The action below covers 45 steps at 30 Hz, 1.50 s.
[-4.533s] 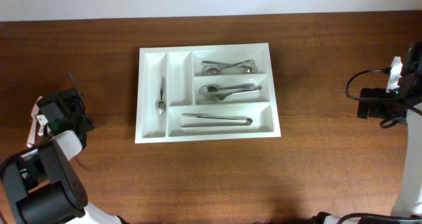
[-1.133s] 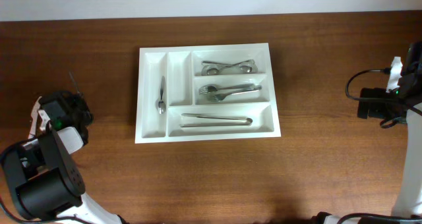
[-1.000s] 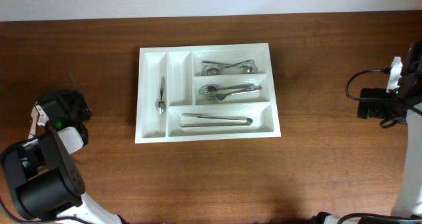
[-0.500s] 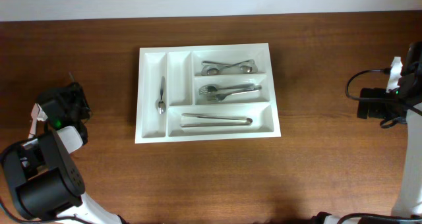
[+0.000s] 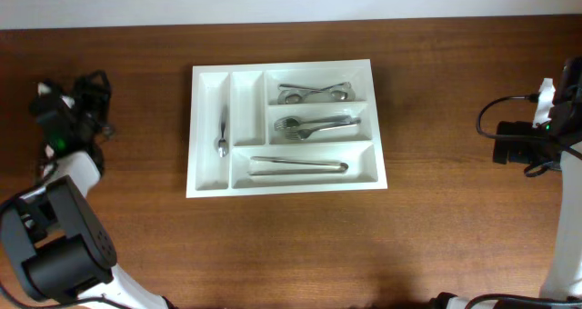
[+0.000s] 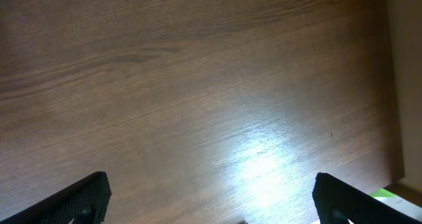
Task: Pack container
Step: 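Raise the left gripper and move it left over the white knife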
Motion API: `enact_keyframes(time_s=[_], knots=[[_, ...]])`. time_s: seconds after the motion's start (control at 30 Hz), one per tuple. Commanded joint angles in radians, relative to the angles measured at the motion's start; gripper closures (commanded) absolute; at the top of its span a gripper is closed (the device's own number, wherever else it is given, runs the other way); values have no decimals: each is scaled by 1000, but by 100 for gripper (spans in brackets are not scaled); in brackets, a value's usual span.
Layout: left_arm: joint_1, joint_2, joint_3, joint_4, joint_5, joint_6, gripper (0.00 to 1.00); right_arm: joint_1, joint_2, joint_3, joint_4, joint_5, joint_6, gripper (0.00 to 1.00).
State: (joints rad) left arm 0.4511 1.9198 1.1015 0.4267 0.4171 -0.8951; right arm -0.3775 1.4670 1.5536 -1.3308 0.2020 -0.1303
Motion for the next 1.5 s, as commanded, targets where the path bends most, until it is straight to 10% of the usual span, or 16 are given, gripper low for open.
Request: enact_keyframes(time_s=[0.0,0.33,0.53,0.8,1.47], knots=[[8,-19,136,-156,137,272,30,-5,-19,0,0,16,8,1],[146,-119,670,-1224,22,912,19,-5,-19,0,0,16,8,1],[202,-151,818,-1564,-218,1132,13,-5,-19,0,0,16,8,1],[206,-151,813,-1680,-650,1168,1,-5,-19,0,0,16,8,1],[214,-92,809,-1472,-488,1136,1,-3,-19,0,0,16,8,1]])
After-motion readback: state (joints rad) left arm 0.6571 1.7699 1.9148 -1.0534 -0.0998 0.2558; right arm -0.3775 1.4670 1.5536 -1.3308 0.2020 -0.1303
